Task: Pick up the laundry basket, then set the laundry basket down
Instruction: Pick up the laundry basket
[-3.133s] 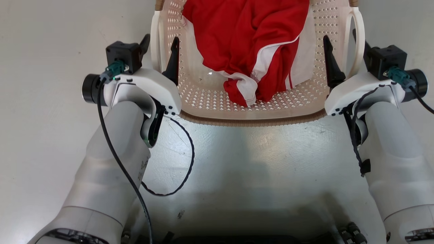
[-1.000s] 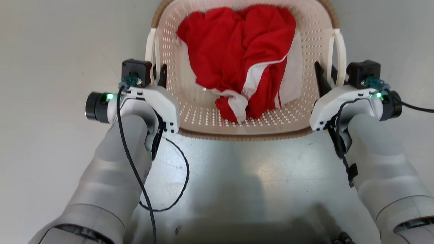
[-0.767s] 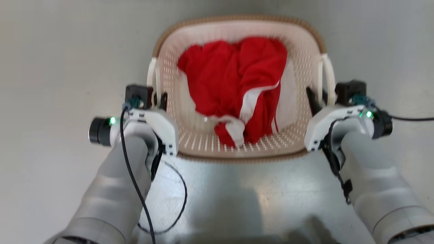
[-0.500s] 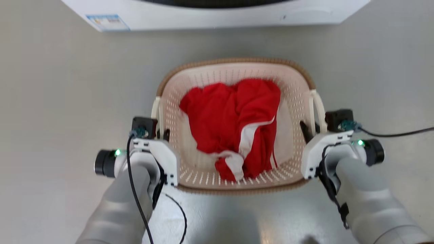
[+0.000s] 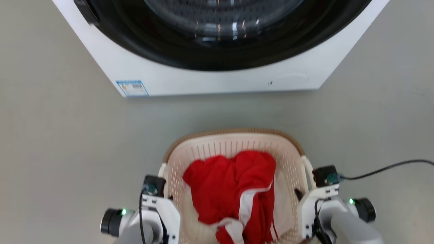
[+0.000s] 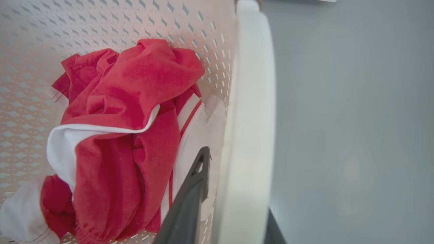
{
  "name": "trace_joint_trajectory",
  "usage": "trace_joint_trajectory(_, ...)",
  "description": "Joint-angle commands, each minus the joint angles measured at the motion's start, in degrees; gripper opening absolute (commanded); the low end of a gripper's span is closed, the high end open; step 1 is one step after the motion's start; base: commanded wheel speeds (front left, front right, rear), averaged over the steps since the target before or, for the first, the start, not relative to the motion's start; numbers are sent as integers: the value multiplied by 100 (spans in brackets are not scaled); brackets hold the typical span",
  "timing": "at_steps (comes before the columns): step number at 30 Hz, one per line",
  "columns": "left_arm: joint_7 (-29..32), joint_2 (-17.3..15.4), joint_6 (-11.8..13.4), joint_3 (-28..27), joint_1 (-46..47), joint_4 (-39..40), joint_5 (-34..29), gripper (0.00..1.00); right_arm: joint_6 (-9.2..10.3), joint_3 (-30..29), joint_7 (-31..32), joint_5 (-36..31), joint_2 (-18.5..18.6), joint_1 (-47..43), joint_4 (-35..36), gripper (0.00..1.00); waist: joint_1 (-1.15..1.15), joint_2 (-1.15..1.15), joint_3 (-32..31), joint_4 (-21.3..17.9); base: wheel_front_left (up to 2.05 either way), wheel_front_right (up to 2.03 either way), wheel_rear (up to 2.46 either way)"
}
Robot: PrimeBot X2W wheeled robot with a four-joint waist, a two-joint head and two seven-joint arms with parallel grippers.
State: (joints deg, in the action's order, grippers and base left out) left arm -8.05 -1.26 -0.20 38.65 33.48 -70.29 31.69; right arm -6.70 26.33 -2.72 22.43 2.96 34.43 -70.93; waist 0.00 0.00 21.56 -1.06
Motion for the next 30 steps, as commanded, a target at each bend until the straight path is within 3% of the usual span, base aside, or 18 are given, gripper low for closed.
trace_joint_trajectory(1, 15, -162, -31, 140, -207, 142, -50, 0, -79, 340, 84, 45, -8, -273, 169, 0, 0, 0, -509, -21, 0, 0, 0)
trace_joint_trajectory(18, 316, -162, 167, 840, -1253, 428, 627, 0, -79, 1028, 438, 871, -8, -1098, 270, 0, 0, 0, -1768, -126, 0, 0, 0)
trace_joint_trajectory(30, 362, -162, 266, 1190, -1566, 571, 1084, 0, -79, 1372, 561, 1235, -8, -1397, 254, 0, 0, 0, -2234, -35, 0, 0, 0)
